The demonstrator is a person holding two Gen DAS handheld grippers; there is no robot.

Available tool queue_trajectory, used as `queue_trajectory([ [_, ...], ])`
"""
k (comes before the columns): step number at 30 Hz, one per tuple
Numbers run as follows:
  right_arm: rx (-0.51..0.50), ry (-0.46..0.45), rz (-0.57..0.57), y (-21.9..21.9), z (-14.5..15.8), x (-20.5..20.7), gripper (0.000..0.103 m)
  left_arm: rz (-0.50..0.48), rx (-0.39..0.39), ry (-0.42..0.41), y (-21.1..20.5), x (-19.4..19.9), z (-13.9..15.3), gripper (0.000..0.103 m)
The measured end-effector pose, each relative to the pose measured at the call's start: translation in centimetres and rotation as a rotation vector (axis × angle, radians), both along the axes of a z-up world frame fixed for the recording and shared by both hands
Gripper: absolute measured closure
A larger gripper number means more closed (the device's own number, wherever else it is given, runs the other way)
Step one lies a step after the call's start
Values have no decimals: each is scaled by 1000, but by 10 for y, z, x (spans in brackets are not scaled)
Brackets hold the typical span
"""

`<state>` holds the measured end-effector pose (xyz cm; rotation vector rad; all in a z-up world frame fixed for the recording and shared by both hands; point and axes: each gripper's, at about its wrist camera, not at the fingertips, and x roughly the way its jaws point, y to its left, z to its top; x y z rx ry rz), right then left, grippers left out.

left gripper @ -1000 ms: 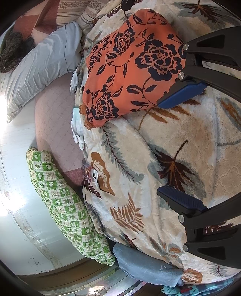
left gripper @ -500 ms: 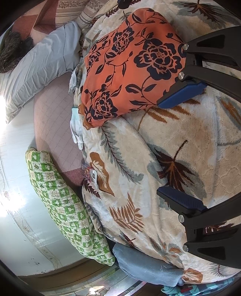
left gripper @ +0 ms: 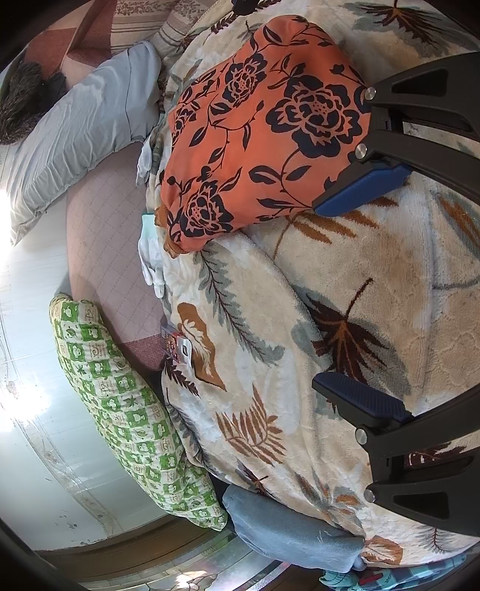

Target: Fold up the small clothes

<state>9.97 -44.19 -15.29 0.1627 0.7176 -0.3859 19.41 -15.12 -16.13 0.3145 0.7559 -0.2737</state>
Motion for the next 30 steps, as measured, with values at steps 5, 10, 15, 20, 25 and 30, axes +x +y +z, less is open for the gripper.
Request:
queue_trajectory([
  [5,-17,-6,52,13,2,2,83,7,4,2,1,2,-1,17],
  [10,-32,-11,89,28,4,6,83,19,5,2,5,3,-1,17],
  [15,-71,-20,117,45,7,8,83,41,-7,0,14,6,3,17],
  [20,-113,-12,139,58,8,11,83,57,-19,-2,22,8,6,17],
  [25,-144,-13,156,67,8,12,83,63,-26,-3,25,8,8,17],
  [30,-145,-12,157,68,9,12,83,57,-21,-6,24,7,8,17],
])
